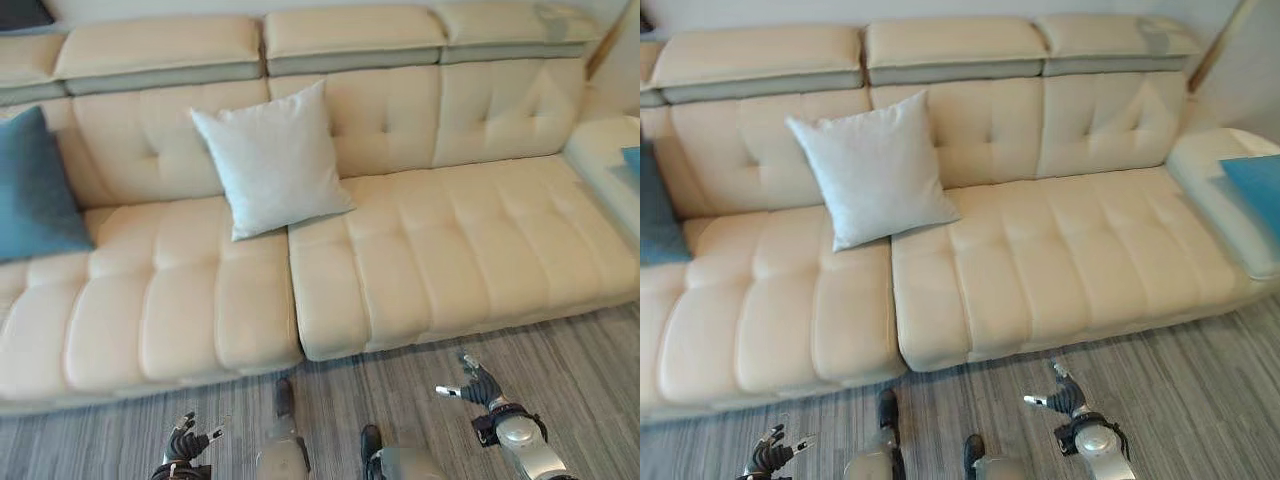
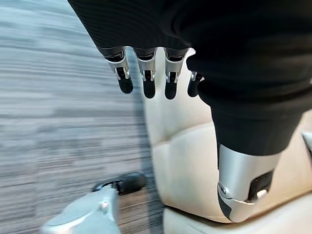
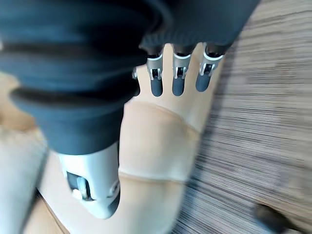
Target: Pick up all the scattered cushions and arrange them neatly on the sofa.
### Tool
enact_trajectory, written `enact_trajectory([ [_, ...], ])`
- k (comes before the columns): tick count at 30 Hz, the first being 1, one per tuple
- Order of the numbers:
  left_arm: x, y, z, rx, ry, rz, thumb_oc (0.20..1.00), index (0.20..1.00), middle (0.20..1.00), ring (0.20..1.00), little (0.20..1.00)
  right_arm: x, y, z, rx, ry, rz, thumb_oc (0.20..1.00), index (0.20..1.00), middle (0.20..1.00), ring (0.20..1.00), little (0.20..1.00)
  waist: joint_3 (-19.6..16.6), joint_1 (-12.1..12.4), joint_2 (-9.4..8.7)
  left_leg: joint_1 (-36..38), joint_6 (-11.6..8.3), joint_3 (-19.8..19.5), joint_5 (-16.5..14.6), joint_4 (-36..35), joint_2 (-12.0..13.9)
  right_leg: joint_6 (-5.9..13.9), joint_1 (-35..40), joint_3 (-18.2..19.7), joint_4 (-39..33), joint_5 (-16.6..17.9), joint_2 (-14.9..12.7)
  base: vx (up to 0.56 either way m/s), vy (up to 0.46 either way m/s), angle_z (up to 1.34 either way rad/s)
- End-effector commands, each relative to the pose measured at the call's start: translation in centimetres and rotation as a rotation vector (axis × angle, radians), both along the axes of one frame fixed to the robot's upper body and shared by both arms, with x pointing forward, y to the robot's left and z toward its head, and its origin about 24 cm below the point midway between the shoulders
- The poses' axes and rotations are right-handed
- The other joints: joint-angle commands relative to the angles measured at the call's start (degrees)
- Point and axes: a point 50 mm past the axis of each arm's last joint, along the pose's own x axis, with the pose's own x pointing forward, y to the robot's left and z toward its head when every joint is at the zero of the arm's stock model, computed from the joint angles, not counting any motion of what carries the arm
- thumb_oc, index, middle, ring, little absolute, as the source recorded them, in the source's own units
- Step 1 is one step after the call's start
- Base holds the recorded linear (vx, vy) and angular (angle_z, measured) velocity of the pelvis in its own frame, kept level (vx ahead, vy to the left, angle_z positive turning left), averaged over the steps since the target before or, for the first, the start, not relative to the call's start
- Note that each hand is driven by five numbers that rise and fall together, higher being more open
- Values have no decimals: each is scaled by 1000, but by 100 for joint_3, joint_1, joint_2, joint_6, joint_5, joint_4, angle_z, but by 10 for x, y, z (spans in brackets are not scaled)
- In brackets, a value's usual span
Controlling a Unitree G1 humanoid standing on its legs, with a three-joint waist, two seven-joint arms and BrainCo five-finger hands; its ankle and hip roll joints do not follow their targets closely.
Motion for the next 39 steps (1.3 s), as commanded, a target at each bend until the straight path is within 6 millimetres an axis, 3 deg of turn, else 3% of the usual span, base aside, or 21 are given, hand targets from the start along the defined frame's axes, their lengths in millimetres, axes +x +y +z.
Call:
enact_trajectory([
  [1, 38, 10, 27, 53, -157, -67, 1000, 1000, 1000, 1000, 1000, 25, -11, 27, -31, -144, -18, 1000, 1000, 1000, 1000, 1000, -18, -296, -323, 243, 158, -187, -394, 923, -583, 871, 345, 433, -854, 374, -295, -167, 29, 32],
  [3, 53, 1, 37, 43, -221, -133, 1000, 1000, 1000, 1000, 1000, 16, -17, 26, -6, -139, -63, 1000, 1000, 1000, 1000, 1000, -77, -391, -291, 721, 162, -634, -896, 861, -817, 918, 289, 591, -1010, 514, -276, -101, 87, 9],
  [7, 55, -8, 41, 36, -239, -190, 1000, 1000, 1000, 1000, 1000, 3, -21, 16, 23, -104, -124, 1000, 1000, 1000, 1000, 1000, -290, -476, -148, 1048, 232, -608, -771, 283, -765, 963, 259, 528, -1097, 559, -237, 19, 75, -17],
  [15, 57, -7, 46, 68, -232, -253, 1000, 1000, 1000, 1000, 1000, -9, -22, 7, 60, -65, -192, 1000, 1000, 1000, 1000, 1000, -398, -431, -137, 1320, 384, -608, -768, -78, -902, 1055, 231, 685, -1112, 712, -253, -20, 90, -14],
  [21, 60, -4, 48, 80, -228, -264, 1000, 1000, 1000, 1000, 1000, -4, -18, 8, 121, -91, -243, 1000, 1000, 1000, 1000, 1000, -342, -458, -189, 1445, 520, 4, -902, -3, -862, 1212, -34, 966, -921, 889, -202, -25, 54, -67],
  [22, 64, -6, 50, 77, -240, -271, 1000, 1000, 1000, 1000, 1000, 0, -16, 10, 137, -109, -255, 1000, 1000, 1000, 1000, 1000, -300, -437, -203, 1496, 540, 356, -940, 30, -761, 1248, -137, 713, -828, 920, -266, -43, -1, -93],
  [23, 64, -6, 50, 77, -240, -271, 1000, 1000, 1000, 1000, 1000, 0, -16, 10, 137, -109, -255, 1000, 1000, 1000, 1000, 1000, -304, -436, -203, 1492, 540, 358, -939, 29, -762, 1247, -142, 715, -828, 921, -266, -64, -48, -182],
  [24, 68, -9, 54, 63, -266, -286, 1000, 1000, 1000, 1000, 1000, 3, -12, 12, 159, -126, -262, 1000, 1000, 1000, 1000, 1000, -243, -352, -151, 1623, 510, 778, -940, -4, -575, 1193, -236, -296, -577, 835, -580, 32, -49, -212],
  [26, 67, -10, 53, 57, -263, -288, 1000, 1000, 1000, 1000, 1000, 6, -7, 12, 172, -135, -254, 1000, 1000, 1000, 1000, 1000, -290, -279, -62, 1796, 416, 1085, -1003, -83, -396, 1203, -50, -1189, -556, 623, -855, 61, -92, -182],
  [27, 66, -12, 52, 54, -254, -299, 1000, 1000, 1000, 1000, 1000, 6, -5, 13, 175, -137, -249, 1000, 1000, 1000, 1000, 1000, -329, -297, -77, 1861, 408, 1244, -1012, -70, -360, 1201, 26, -1334, -641, 646, -906, 70, -121, -170],
  [30, 63, -18, 47, 34, -231, -326, 1000, 1000, 1000, 1000, 1000, 3, -6, 12, 176, -132, -257, 1000, 1000, 1000, 1000, 1000, -420, -363, -86, 2028, 395, 1483, -1094, 5, -320, 1191, 36, -1217, -662, 640, -881, 168, -144, -139],
  [32, 63, -31, 40, 13, -205, -375, 1000, 1000, 1000, 1000, 1000, -2, -5, 11, 188, -137, -269, 1000, 1000, 1000, 1000, 1000, -431, -565, -45, 2106, 330, 1543, -1317, 582, -163, 1070, 148, -786, -742, 508, -685, 249, -258, -97],
  [34, 67, -39, 40, 7, -210, -407, 1000, 1000, 1000, 1000, 1000, -1, -7, 15, 164, -150, -252, 1000, 1000, 1000, 1000, 1000, -375, -650, -39, 1991, 232, 1574, -1149, 1472, 136, 925, 323, -598, -800, 430, -541, 215, -282, -77],
  [36, 69, -45, 40, -9, -220, -409, 1000, 1000, 1000, 1000, 1000, 2, -11, 21, 134, -173, -231, 1000, 1000, 1000, 1000, 1000, -281, -619, -20, 1737, 173, 1318, -906, 2517, 442, 747, 524, -412, -874, 343, -323, 246, -280, -44],
  [37, 69, -48, 39, -15, -226, -405, 1000, 1000, 1000, 1000, 1000, 5, -12, 24, 124, -180, -221, 1000, 1000, 1000, 1000, 1000, -232, -567, -27, 1538, 210, 1048, -842, 2782, 295, 685, 591, -270, -889, 298, -251, 164, -141, -49],
  [38, 70, -48, 39, -15, -227, -405, 1000, 1000, 1000, 1000, 1000, 5, -12, 24, 123, -180, -221, 1000, 1000, 1000, 1000, 1000, -229, -569, -15, 1519, 204, 1037, -857, 2816, 312, 680, 588, -274, -884, 291, -240, 182, -95, -89],
  [39, 71, -53, 39, -24, -232, -418, 1000, 1000, 1000, 1000, 1000, 7, -13, 26, 114, -180, -203, 1000, 1000, 1000, 1000, 1000, -195, -463, -96, 979, 413, 606, -911, 2793, -209, 654, 673, -9, -941, 330, -246, 196, -48, -101],
])
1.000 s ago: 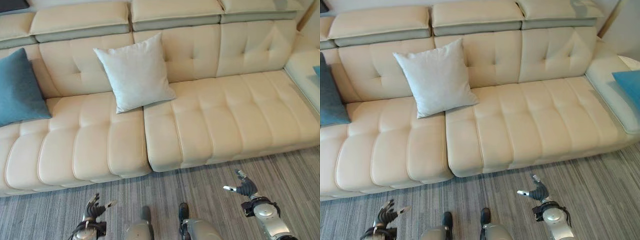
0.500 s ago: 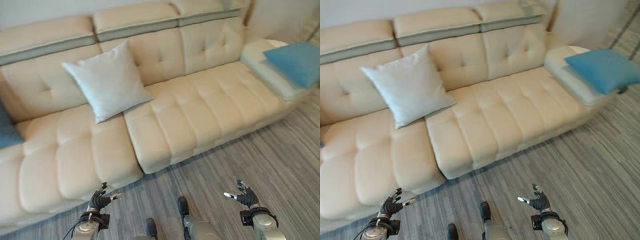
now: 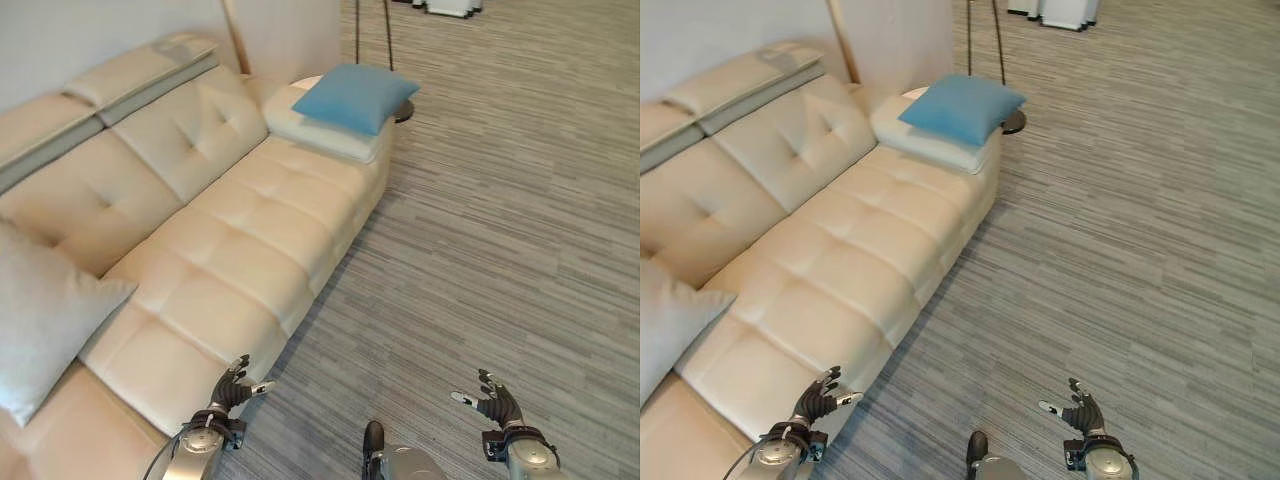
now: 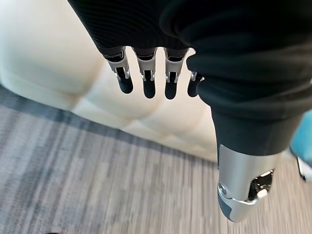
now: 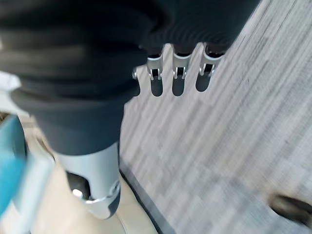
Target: Pick up all the scattered cushions and arrange them neatly on the sofa.
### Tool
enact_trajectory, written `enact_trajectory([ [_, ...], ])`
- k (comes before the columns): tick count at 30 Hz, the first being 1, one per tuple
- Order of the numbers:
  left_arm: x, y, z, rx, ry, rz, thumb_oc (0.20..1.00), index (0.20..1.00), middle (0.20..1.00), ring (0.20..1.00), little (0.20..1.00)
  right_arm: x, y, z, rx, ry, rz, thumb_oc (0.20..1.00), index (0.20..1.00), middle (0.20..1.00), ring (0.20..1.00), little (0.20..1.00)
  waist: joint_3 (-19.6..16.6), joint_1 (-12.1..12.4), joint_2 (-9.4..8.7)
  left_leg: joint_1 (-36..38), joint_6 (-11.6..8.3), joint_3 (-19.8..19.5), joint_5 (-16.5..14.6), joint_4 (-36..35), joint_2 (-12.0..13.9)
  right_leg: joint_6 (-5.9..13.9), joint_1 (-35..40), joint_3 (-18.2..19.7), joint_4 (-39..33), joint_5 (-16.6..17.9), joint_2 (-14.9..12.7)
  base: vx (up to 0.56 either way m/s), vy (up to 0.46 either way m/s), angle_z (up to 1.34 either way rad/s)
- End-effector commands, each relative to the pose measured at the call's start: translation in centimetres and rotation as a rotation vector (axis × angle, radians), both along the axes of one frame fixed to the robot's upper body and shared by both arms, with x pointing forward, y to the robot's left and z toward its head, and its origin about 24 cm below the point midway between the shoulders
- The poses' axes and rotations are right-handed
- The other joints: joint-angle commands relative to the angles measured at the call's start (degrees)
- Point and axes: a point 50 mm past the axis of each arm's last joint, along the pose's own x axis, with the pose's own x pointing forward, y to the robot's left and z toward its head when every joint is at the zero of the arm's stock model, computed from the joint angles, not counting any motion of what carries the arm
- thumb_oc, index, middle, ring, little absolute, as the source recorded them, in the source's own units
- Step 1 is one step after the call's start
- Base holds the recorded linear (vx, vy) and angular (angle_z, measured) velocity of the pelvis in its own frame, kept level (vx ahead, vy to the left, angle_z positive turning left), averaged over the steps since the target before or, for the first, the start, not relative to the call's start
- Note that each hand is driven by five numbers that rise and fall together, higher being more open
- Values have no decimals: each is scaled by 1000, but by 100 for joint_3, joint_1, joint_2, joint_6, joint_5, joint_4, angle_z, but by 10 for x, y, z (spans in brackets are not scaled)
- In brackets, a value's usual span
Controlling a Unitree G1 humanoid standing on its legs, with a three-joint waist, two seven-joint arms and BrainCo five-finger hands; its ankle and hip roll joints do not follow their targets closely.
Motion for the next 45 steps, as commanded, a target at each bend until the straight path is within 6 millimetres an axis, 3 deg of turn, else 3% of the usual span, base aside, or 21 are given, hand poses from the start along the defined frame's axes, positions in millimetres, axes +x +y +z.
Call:
enact_trajectory([
  [1, 10, 2, 13, 39, -74, -47, 1000, 1000, 1000, 1000, 1000, 23, 2, 23, -30, -130, 57, 1000, 1000, 1000, 1000, 1000, 220, 127, -207, -795, 413, -492, -220, -197, -863, 641, 522, 719, -159, -399, -138, 299, -41, -102],
  [3, 9, 2, 13, 44, -69, -59, 1000, 1000, 1000, 1000, 1000, 22, 2, 23, -32, -128, 58, 1000, 1000, 1000, 1000, 1000, 240, 194, -221, -972, 466, -589, -282, -489, -971, 663, 586, 797, -138, -466, -148, 268, 1, -82],
  [9, 7, 6, 15, 61, -64, -71, 1000, 1000, 1000, 1000, 1000, 18, 2, 20, -36, -118, 51, 1000, 1000, 1000, 1000, 1000, 305, 629, -70, -1920, 278, -1643, 949, -2649, -1492, 592, 1308, 1450, -186, -909, 383, 386, 10, -52],
  [15, -4, 14, 11, 82, -23, -69, 1000, 1000, 1000, 1000, 1000, 12, 9, 16, -8, -97, 89, 1000, 1000, 1000, 1000, 1000, 107, 848, -176, -1961, 405, -1769, 1382, -2720, -1537, 630, 1817, 2002, 197, -1231, 422, 517, 114, -74],
  [17, -2, 15, 12, 83, -28, -63, 1000, 1000, 1000, 1000, 1000, 13, 11, 16, 0, -101, 89, 1000, 1000, 1000, 1000, 1000, 45, 872, -321, -1976, 490, -1688, 1229, -2450, -1618, 814, 1689, 2055, 569, -999, 295, 396, 113, -44],
  [20, 3, 20, 19, 84, -71, -37, 1000, 1000, 1000, 1000, 1000, 24, 20, 21, 15, -136, 128, 1000, 1000, 1000, 1000, 1000, 112, 923, -432, -1781, 667, -1458, 829, -2228, -1617, 1339, 1147, 1799, 1877, 233, -39, 345, 106, -44],
  [23, 8, 19, 22, 82, -90, -37, 1000, 1000, 1000, 1000, 1000, 34, 28, 26, 13, -163, 161, 1000, 1000, 1000, 1000, 1000, 235, 899, -224, -1170, 821, -1345, 471, -2317, -1462, 1240, 225, 1205, 2708, 227, -284, 369, 184, -76],
  [24, 10, 21, 23, 86, -98, -27, 1000, 1000, 1000, 1000, 1000, 38, 29, 30, 4, -180, 170, 1000, 1000, 1000, 1000, 1000, 347, 835, -146, -797, 824, -1276, 251, -2388, -1445, 1152, -156, 671, 2403, -105, -545, 345, 150, -57],
  [25, 10, 21, 23, 86, -98, -26, 1000, 1000, 1000, 1000, 1000, 38, 29, 30, 4, -181, 170, 1000, 1000, 1000, 1000, 1000, 341, 832, -136, -807, 821, -1282, 260, -2392, -1434, 1146, -159, 663, 2387, -89, -534, 392, 101, -28],
  [26, 9, 22, 24, 90, -100, -21, 1000, 1000, 1000, 1000, 1000, 39, 28, 31, -10, -183, 175, 1000, 1000, 1000, 1000, 1000, 398, 826, -88, -581, 784, -1195, 73, -2403, -1391, 1067, -369, 209, 2000, -336, -738, 163, 25, 3],
  [29, 5, 23, 21, 85, -90, -2, 1000, 1000, 1000, 1000, 1000, 42, 25, 34, -22, -194, 174, 1000, 1000, 1000, 1000, 1000, 540, 795, -82, -174, 732, -1057, -252, -2384, -1407, 1120, -644, -334, 1042, -170, -989, 415, -4, -35],
  [31, 5, 23, 20, 88, -89, -2, 1000, 1000, 1000, 1000, 1000, 45, 24, 37, -28, -206, 169, 1000, 1000, 1000, 1000, 1000, 582, 766, -82, -26, 701, -1036, -359, -2394, -1434, 1178, -795, -403, 701, -7, -972, 345, -73, -56],
  [33, 6, 21, 19, 89, -90, -2, 1000, 1000, 1000, 1000, 1000, 43, 20, 38, -37, -210, 152, 1000, 1000, 1000, 1000, 1000, 620, 618, -88, 329, 597, -1167, -620, -2430, -1518, 1369, -1049, -102, -112, 347, -889, 542, -162, -11],
  [36, 8, 22, 21, 98, -104, -7, 1000, 1000, 1000, 1000, 1000, 41, 15, 42, -48, -222, 154, 1000, 1000, 1000, 1000, 1000, 580, 508, -107, 623, 537, -1372, -896, -2394, -1587, 1443, -1188, 284, -225, 575, -929, 414, -166, 20],
  [39, 6, 21, 21, 109, -101, -20, 1000, 1000, 1000, 1000, 1000, 37, 11, 39, -57, -202, 161, 1000, 1000, 1000, 1000, 1000, 498, 467, -70, 729, 416, -1488, -939, -2025, -1498, 1326, -1026, 453, -68, 690, -862, 439, -208, 52],
  [40, 6, 18, 19, 99, -96, -14, 1000, 1000, 1000, 1000, 1000, 38, 8, 40, -81, -195, 168, 1000, 1000, 1000, 1000, 1000, 458, 448, 4, 548, 287, -1510, -615, -1396, -1268, 1174, -905, 439, 54, 572, -767, 231, -172, 58],
  [41, 6, 19, 19, 99, -96, -14, 1000, 1000, 1000, 1000, 1000, 38, 9, 40, -81, -195, 169, 1000, 1000, 1000, 1000, 1000, 453, 444, 1, 542, 288, -1513, -612, -1397, -1271, 1175, -910, 438, 54, 572, -771, 423, -369, 65],
  [42, 8, 15, 19, 92, -99, -26, 1000, 1000, 1000, 1000, 1000, 40, 5, 45, -95, -212, 166, 1000, 1000, 1000, 1000, 1000, 517, 496, 56, -34, 152, -1584, 77, -62, -1044, 932, -663, 328, 80, 360, -670, 177, -199, 30],
  [43, 9, 15, 19, 92, -100, -26, 1000, 1000, 1000, 1000, 1000, 41, 5, 45, -94, -212, 166, 1000, 1000, 1000, 1000, 1000, 501, 480, 39, -67, 155, -1596, 97, -62, -1065, 932, -681, 320, 68, 375, -692, 388, -379, 5],
  [44, 8, 16, 17, 74, -96, 4, 1000, 1000, 1000, 1000, 1000, 39, 0, 45, -92, -212, 144, 1000, 1000, 1000, 1000, 1000, 531, 527, 46, -349, 156, -1340, 395, 466, -785, 751, -412, 179, 29, 119, -605, 312, -253, -26],
  [45, 8, 16, 16, 63, -91, 22, 1000, 1000, 1000, 1000, 1000, 39, -1, 44, -93, -204, 131, 1000, 1000, 1000, 1000, 1000, 536, 550, 19, -490, 184, -1123, 366, 477, -679, 703, -271, 93, 0, 3, -615, 525, -311, -9],
])
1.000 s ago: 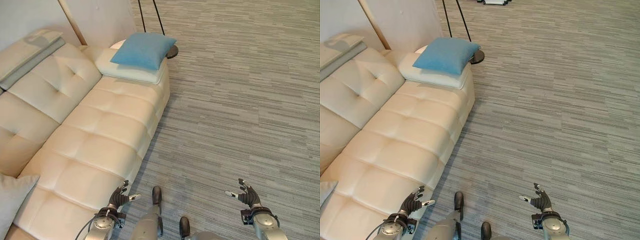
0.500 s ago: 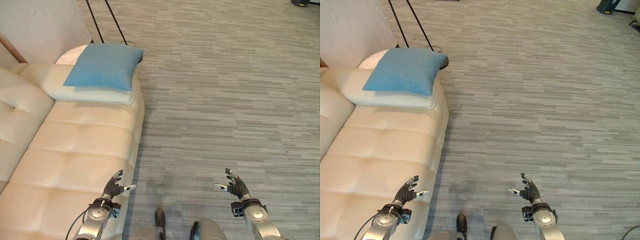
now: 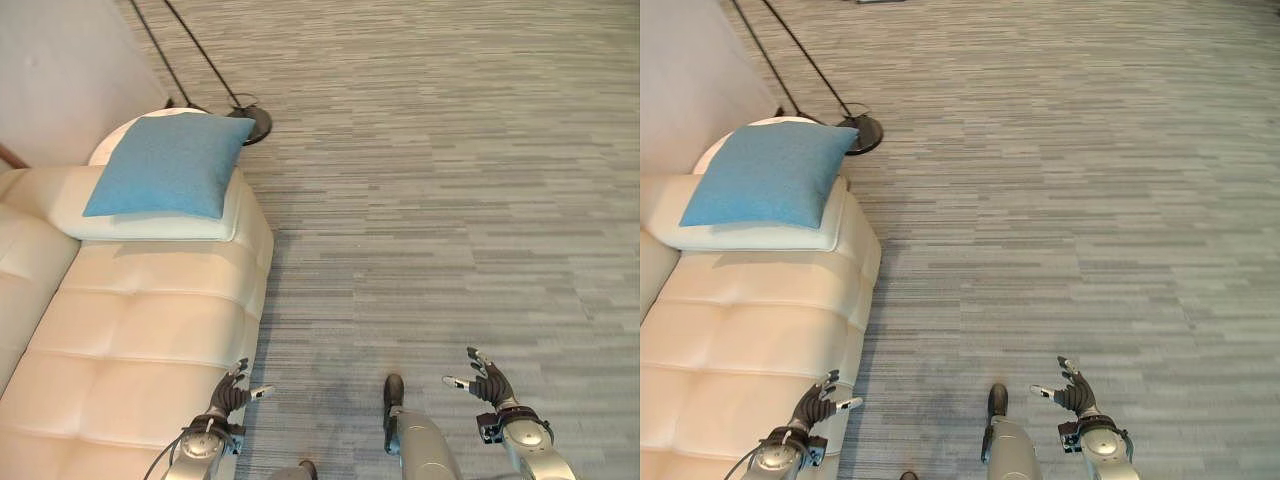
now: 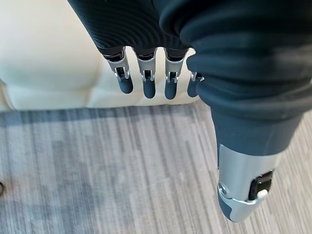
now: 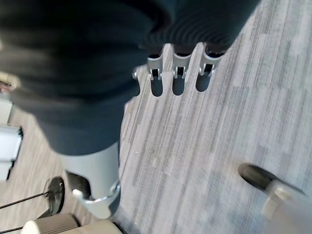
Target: Pick up all the scattered cushions and arrange them neatly on the sofa.
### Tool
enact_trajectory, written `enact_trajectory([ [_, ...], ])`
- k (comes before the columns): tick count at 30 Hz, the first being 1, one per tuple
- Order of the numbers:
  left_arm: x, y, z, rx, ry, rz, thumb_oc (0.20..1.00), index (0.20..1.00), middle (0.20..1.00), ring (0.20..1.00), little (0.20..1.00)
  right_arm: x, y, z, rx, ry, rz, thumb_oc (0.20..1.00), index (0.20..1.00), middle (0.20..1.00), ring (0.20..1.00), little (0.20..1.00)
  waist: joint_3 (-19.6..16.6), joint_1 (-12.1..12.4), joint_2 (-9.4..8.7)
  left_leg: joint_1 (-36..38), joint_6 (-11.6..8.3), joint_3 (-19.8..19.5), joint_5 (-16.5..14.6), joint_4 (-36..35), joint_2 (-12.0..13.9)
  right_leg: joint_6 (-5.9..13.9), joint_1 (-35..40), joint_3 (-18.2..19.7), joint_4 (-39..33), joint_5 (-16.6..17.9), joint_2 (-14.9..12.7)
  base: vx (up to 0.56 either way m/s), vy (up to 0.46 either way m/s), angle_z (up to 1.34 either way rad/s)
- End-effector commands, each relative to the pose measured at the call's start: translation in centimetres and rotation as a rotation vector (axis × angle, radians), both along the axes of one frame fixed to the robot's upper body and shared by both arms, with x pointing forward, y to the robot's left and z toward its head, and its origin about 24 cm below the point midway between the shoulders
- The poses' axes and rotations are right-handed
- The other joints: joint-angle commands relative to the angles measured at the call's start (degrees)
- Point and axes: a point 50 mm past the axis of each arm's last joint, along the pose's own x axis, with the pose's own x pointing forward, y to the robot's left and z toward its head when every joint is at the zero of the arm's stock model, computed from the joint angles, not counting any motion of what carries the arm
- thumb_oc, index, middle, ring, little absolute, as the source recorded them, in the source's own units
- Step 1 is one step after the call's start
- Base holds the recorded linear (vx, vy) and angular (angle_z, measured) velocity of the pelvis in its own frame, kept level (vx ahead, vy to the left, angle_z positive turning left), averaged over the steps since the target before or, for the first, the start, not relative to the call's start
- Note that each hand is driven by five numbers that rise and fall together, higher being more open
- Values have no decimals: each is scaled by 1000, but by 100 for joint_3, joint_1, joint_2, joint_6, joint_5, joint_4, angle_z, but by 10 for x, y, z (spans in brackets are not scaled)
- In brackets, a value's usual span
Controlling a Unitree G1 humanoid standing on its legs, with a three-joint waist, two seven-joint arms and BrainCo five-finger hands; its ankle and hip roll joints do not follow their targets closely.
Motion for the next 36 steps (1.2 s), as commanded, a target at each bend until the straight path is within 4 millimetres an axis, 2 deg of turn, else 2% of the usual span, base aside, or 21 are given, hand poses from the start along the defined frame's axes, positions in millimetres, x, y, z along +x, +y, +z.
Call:
enact_trajectory([
  [1, 7, 13, 11, 16, -64, 40, 1000, 1000, 1000, 1000, 1000, 6, -5, 16, -13, -92, -9, 1000, 1000, 1000, 1000, 1000, -35, -13, -180, -205, 181, 746, 553, -59, 98, 595, 911, -158, -736, -384, -264, 315, -130, 2],
  [4, 6, 12, 9, 16, -57, 39, 1000, 1000, 1000, 1000, 1000, 6, -7, 17, -11, -96, -18, 1000, 1000, 1000, 1000, 1000, -34, 41, -191, -422, 234, 800, 416, -303, -42, 621, 1034, -207, -803, -440, -265, 273, -41, 37],
  [5, 4, 12, 7, 26, -44, 31, 1000, 1000, 1000, 1000, 1000, 6, -8, 16, -11, -94, -30, 1000, 1000, 1000, 1000, 1000, -65, 146, -181, -667, 290, 869, 298, -1093, -194, 702, 1310, -238, -928, -551, -235, 367, -2, 7],
  [9, 0, 13, 5, 51, -22, 20, 1000, 1000, 1000, 1000, 1000, -1, -7, 8, -29, -53, -22, 1000, 1000, 1000, 1000, 1000, -115, 446, -78, -1234, 99, 870, 1375, -3432, -314, 732, 2142, -285, -1138, -991, 138, 531, 18, 16],
  [11, -3, 16, 3, 63, -6, 28, 1000, 1000, 1000, 1000, 1000, -4, -6, 5, -39, -34, -15, 1000, 1000, 1000, 1000, 1000, -184, 501, -114, -1350, 63, 1043, 1451, -3765, -249, 755, 2441, -222, -1094, -1228, 190, 660, 86, 17],
  [12, -5, 18, 3, 66, -4, 37, 1000, 1000, 1000, 1000, 1000, -6, -5, 4, -42, -23, -7, 1000, 1000, 1000, 1000, 1000, -215, 581, -117, -1410, 107, 1136, 1571, -3735, -193, 775, 2557, -206, -1074, -1269, 216, 618, 90, 20],
  [13, -6, 18, 3, 66, -2, 37, 1000, 1000, 1000, 1000, 1000, -6, -5, 3, -42, -21, -7, 1000, 1000, 1000, 1000, 1000, -223, 561, -165, -1355, 72, 1092, 1478, -3757, -259, 792, 2598, -181, -1062, -1340, 165, 654, 145, 7],
  [14, -11, 25, 1, 75, 17, 61, 1000, 1000, 1000, 1000, 1000, -10, -3, 0, -42, -5, 5, 1000, 1000, 1000, 1000, 1000, -312, 651, -215, -1467, 76, 1161, 1710, -3623, -164, 809, 2874, -94, -993, -1524, 199, 701, 146, -11],
  [15, -15, 28, 0, 77, 28, 68, 1000, 1000, 1000, 1000, 1000, -12, 0, -2, -33, 9, 16, 1000, 1000, 1000, 1000, 1000, -369, 686, -270, -1417, 109, 1229, 1712, -3500, -162, 820, 2952, -37, -887, -1649, 150, 859, 213, -20],
  [18, -20, 32, -2, 93, 54, 63, 1000, 1000, 1000, 1000, 1000, -18, 2, -7, -21, 32, 21, 1000, 1000, 1000, 1000, 1000, -464, 728, -433, -1535, 180, 1272, 1820, -3043, -219, 910, 3047, -91, -570, -1609, -6, 549, 187, -17],
  [19, -21, 35, -3, 102, 66, 59, 1000, 1000, 1000, 1000, 1000, -21, 6, -10, -6, 47, 24, 1000, 1000, 1000, 1000, 1000, -506, 709, -603, -1495, 345, 1231, 1559, -2686, -416, 1095, 2853, -106, 55, -1084, -283, 522, 306, 4],
  [20, -20, 37, -1, 106, 58, 66, 1000, 1000, 1000, 1000, 1000, -20, 9, -10, 7, 40, 32, 1000, 1000, 1000, 1000, 1000, -470, 703, -698, -1440, 469, 1235, 1349, -2564, -562, 1274, 2660, -104, 614, -341, -498, 659, 422, 29],
  [21, -18, 38, 1, 106, 47, 74, 1000, 1000, 1000, 1000, 1000, -16, 13, -9, 14, 30, 46, 1000, 1000, 1000, 1000, 1000, -422, 705, -731, -1354, 620, 1224, 1106, -2439, -660, 1374, 2422, -82, 1101, 138, -712, 445, 344, 29],
  [23, -13, 40, 4, 105, 23, 89, 1000, 1000, 1000, 1000, 1000, -10, 20, -6, 13, 10, 79, 1000, 1000, 1000, 1000, 1000, -319, 704, -673, -1083, 824, 1190, 760, -2348, -738, 1335, 1936, -101, 1890, 671, -974, 424, 295, 21],
  [25, -11, 42, 6, 103, 13, 100, 1000, 1000, 1000, 1000, 1000, -5, 25, -4, 11, -2, 98, 1000, 1000, 1000, 1000, 1000, -213, 678, -527, -665, 933, 1067, 504, -2390, -753, 1220, 1403, -132, 2342, 493, -1100, 442, 223, 24],
  [27, -10, 40, 6, 98, 2, 105, 1000, 1000, 1000, 1000, 1000, -4, 26, -2, 19, -16, 103, 1000, 1000, 1000, 1000, 1000, -140, 500, -324, -248, 945, 814, 501, -2596, -769, 951, 774, -96, 2108, -50, -677, 445, 127, 33],
  [29, -9, 37, 5, 90, 5, 99, 1000, 1000, 1000, 1000, 1000, -5, 23, -1, 15, -14, 97, 1000, 1000, 1000, 1000, 1000, -63, 369, -248, 55, 914, 584, 396, -2648, -854, 922, 489, -56, 1588, -364, -453, 416, 33, 69],
  [31, -9, 35, 4, 85, 4, 97, 1000, 1000, 1000, 1000, 1000, -5, 22, -2, 15, -11, 93, 1000, 1000, 1000, 1000, 1000, -4, 306, -242, 193, 880, 464, 337, -2666, -914, 917, 402, -29, 1183, -386, -360, 348, -31, 99],
  [32, -11, 31, 0, 73, 24, 94, 1000, 1000, 1000, 1000, 1000, -8, 18, -4, 12, 3, 76, 1000, 1000, 1000, 1000, 1000, 18, 145, -286, 536, 801, 77, 193, -2775, -1129, 1007, 117, 348, 167, -264, 32, 444, -67, 87],
  [33, -11, 29, -2, 70, 27, 89, 1000, 1000, 1000, 1000, 1000, -9, 17, -5, 9, 11, 71, 1000, 1000, 1000, 1000, 1000, 34, 86, -314, 664, 771, -90, 143, -2784, -1231, 1085, 103, 481, -183, -153, 149, 588, -94, 102],
  [36, -11, 21, -5, 62, 40, 47, 1000, 1000, 1000, 1000, 1000, -21, 6, -11, 10, 49, 35, 1000, 1000, 1000, 1000, 1000, 12, -22, -368, 849, 646, -760, -9, -2478, -1521, 1075, 364, 817, -614, -39, 276, 403, -109, 144],
])
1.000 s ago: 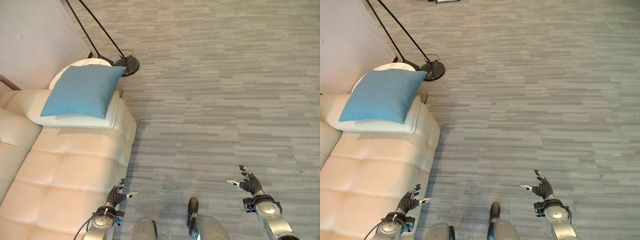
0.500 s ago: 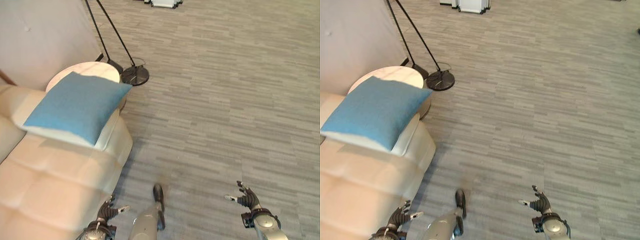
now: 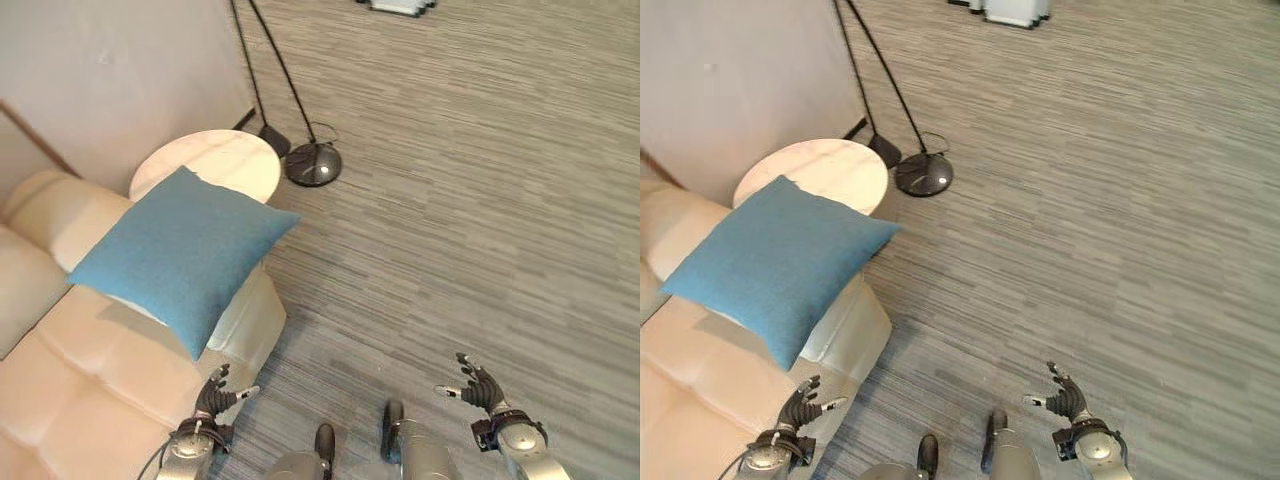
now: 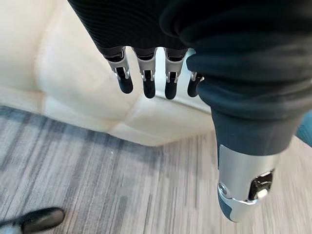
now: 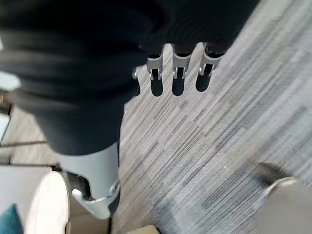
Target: Pick up all the scattered cushions and arrange them neatly on the sofa.
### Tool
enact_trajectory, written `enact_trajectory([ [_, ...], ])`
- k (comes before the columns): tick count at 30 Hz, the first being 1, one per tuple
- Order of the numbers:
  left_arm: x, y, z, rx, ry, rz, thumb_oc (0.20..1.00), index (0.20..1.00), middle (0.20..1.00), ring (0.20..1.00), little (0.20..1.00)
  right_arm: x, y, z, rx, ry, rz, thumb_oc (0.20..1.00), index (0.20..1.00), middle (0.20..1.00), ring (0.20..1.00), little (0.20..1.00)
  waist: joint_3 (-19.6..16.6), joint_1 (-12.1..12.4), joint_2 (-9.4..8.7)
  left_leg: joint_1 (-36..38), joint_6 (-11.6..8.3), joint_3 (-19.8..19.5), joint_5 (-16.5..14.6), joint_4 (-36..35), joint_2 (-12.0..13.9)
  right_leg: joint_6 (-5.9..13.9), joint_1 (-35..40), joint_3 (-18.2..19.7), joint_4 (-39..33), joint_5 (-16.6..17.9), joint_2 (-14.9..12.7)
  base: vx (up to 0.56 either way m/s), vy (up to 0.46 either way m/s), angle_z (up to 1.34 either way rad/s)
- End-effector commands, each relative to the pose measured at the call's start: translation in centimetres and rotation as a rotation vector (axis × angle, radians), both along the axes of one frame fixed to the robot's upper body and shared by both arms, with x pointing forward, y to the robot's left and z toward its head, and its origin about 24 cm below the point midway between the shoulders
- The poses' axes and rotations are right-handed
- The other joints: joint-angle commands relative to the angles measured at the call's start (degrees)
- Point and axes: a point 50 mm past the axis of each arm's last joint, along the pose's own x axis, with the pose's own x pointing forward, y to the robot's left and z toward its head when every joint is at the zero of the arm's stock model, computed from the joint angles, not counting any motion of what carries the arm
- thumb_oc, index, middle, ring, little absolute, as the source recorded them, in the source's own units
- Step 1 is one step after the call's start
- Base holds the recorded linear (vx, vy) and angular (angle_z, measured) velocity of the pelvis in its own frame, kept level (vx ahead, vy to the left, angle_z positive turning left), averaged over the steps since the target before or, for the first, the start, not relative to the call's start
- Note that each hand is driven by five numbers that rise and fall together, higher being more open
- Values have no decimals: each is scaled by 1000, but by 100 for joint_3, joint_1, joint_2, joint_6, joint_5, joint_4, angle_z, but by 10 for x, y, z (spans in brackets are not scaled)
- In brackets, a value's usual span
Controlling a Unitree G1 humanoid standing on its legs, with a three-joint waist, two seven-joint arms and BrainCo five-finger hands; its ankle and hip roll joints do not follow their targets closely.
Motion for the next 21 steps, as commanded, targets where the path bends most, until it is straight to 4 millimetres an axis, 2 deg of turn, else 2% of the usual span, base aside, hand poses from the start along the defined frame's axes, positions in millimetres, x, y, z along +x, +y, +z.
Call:
enact_trajectory([
  [1, 1, 1, 7, 30, -33, -80, 1000, 1000, 1000, 1000, 1000, 5, -15, 11, 7, -68, -53, 1000, 1000, 1000, 1000, 1000, -49, -143, -78, 293, -493, 336, -277, 560, -503, -207, 659, 29, -124, 435, 138, 241, -91, 219],
  [2, 1, 1, 7, 31, -33, -80, 1000, 1000, 1000, 1000, 1000, 5, -15, 11, 7, -68, -53, 1000, 1000, 1000, 1000, 1000, -65, -157, -91, 271, -492, 326, -255, 552, -517, -204, 642, 23, -134, 448, 121, 265, -125, 234],
  [3, 3, -2, 6, 13, -33, -83, 1000, 1000, 1000, 1000, 1000, 10, -17, 14, 11, -89, -62, 1000, 1000, 1000, 1000, 1000, -63, -165, -72, -57, -738, 382, -22, 1246, -442, -295, 825, -155, -192, 457, 3, 241, -128, 223],
  [4, 3, -3, 6, 10, -35, -78, 1000, 1000, 1000, 1000, 1000, 12, -18, 16, 11, -99, -61, 1000, 1000, 1000, 1000, 1000, -50, -172, -59, -255, -852, 516, 55, 1567, -338, -344, 923, -230, -223, 426, -30, 318, -162, 152],
  [5, 2, -2, 6, 8, -36, -78, 1000, 1000, 1000, 1000, 1000, 12, -18, 17, 15, -104, -63, 1000, 1000, 1000, 1000, 1000, -77, -182, -82, -389, -886, 691, 140, 1719, -246, -383, 987, -303, -271, 382, -71, 228, -127, 129],
  [7, 2, 0, 7, 4, -39, -63, 1000, 1000, 1000, 1000, 1000, 12, -21, 17, 18, -104, -73, 1000, 1000, 1000, 1000, 1000, -83, -177, -113, -715, -920, 1227, 158, 2133, 123, -489, 1212, -521, -355, 222, -128, 206, -123, 102],
  [9, 3, 2, 7, 6, -39, -59, 1000, 1000, 1000, 1000, 1000, 10, -22, 15, 14, -89, -83, 1000, 1000, 1000, 1000, 1000, -108, -187, -95, -780, -813, 1702, 5, 1840, 477, -509, 1340, -718, -399, 57, -184, 194, -61, 50],
  [10, 4, 1, 7, 5, -37, -64, 1000, 1000, 1000, 1000, 1000, 9, -24, 14, 10, -84, -90, 1000, 1000, 1000, 1000, 1000, -112, -172, -82, -805, -743, 1835, -138, 1544, 531, -506, 1416, -819, -455, -10, -207, 197, -10, 46],
  [12, 7, 0, 7, 7, -43, -64, 1000, 1000, 1000, 1000, 1000, 9, -26, 14, 0, -83, -98, 1000, 1000, 1000, 1000, 1000, -116, -135, -39, -1091, -790, 1904, -160, 1160, 640, -469, 1552, -935, -523, -197, -214, 214, 38, 86],
  [14, 6, 1, 6, 11, -39, -50, 1000, 1000, 1000, 1000, 1000, 7, -28, 12, -14, -69, -100, 1000, 1000, 1000, 1000, 1000, -111, -82, 5, -1467, -914, 2122, 561, 550, 776, -526, 1702, -1130, -574, -318, -175, 258, 70, 83],
  [15, 5, 2, 6, 12, -39, -45, 1000, 1000, 1000, 1000, 1000, 6, -27, 11, -16, -62, -97, 1000, 1000, 1000, 1000, 1000, -113, -55, -9, -1542, -1014, 2190, 580, 344, 816, -507, 1856, -1127, -551, -490, -182, 411, 78, 62],
  [16, 3, 4, 6, 15, -36, -36, 1000, 1000, 1000, 1000, 1000, 6, -26, 10, -16, -58, -93, 1000, 1000, 1000, 1000, 1000, -104, -24, -25, -1628, -1044, 2350, 711, 57, 905, -485, 1987, -1190, -525, -591, -201, 435, 105, 50],
  [18, -2, 6, 4, 18, -20, -24, 1000, 1000, 1000, 1000, 1000, 5, -25, 9, -25, -45, -77, 1000, 1000, 1000, 1000, 1000, -124, 60, -17, -1748, -1104, 2422, 911, -143, 1011, -447, 2211, -1209, -478, -700, -182, 384, 130, 30],
  [19, -8, 8, 2, 19, -4, -19, 1000, 1000, 1000, 1000, 1000, 5, -22, 9, -22, -41, -57, 1000, 1000, 1000, 1000, 1000, -180, 88, 30, -1602, -1108, 2378, 1007, -281, 1047, -413, 2305, -1168, -430, -768, -153, 363, 179, 11],
  [20, -13, 9, -1, 17, 16, -12, 1000, 1000, 1000, 1000, 1000, 3, -21, 8, -27, -38, -44, 1000, 1000, 1000, 1000, 1000, -223, 117, 93, -1596, -1065, 2355, 1252, -244, 1115, -422, 2354, -1185, -412, -750, -97, 383, 230, -6],
  [21, -16, 10, -2, 19, 26, -9, 1000, 1000, 1000, 1000, 1000, 3, -19, 8, -34, -34, -24, 1000, 1000, 1000, 1000, 1000, -268, 148, 63, -1619, -1031, 2284, 1211, -95, 1050, -397, 2437, -1121, -347, -776, -160, 362, 236, -22],
])
